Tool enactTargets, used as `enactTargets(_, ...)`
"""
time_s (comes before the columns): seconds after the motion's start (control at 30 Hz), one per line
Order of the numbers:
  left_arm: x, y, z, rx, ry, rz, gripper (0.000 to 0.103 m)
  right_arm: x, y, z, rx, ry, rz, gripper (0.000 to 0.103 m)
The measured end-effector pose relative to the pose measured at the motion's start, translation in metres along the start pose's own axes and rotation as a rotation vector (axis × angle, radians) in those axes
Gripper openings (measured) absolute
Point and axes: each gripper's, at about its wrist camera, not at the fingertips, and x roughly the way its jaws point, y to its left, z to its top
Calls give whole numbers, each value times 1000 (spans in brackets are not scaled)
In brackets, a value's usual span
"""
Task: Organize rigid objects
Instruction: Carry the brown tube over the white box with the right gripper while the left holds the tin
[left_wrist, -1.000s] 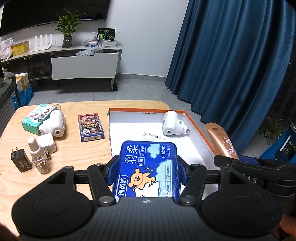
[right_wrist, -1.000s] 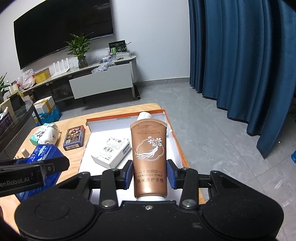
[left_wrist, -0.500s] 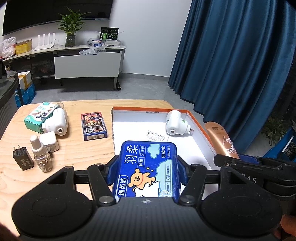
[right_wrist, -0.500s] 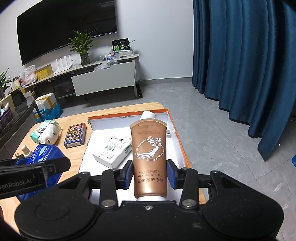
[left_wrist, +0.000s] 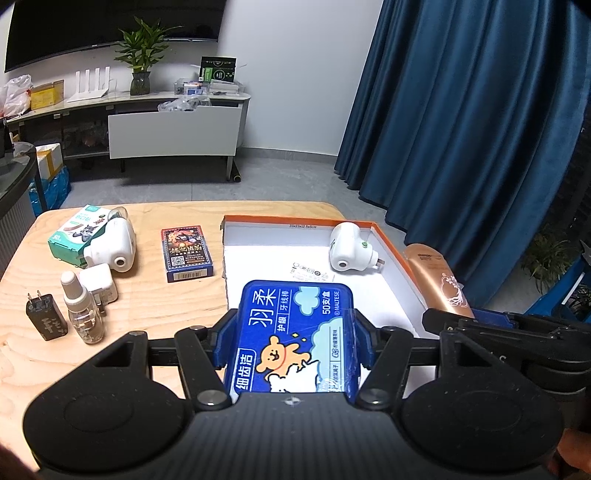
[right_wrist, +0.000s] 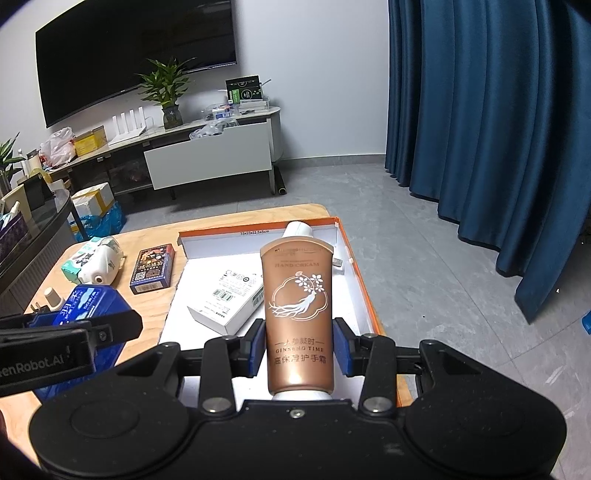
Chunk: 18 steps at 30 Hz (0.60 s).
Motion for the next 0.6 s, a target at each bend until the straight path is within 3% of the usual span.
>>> enactTargets(0.6,-4,-3,1,19,-9,18,63,-2,1,2,-4,-3,5,47)
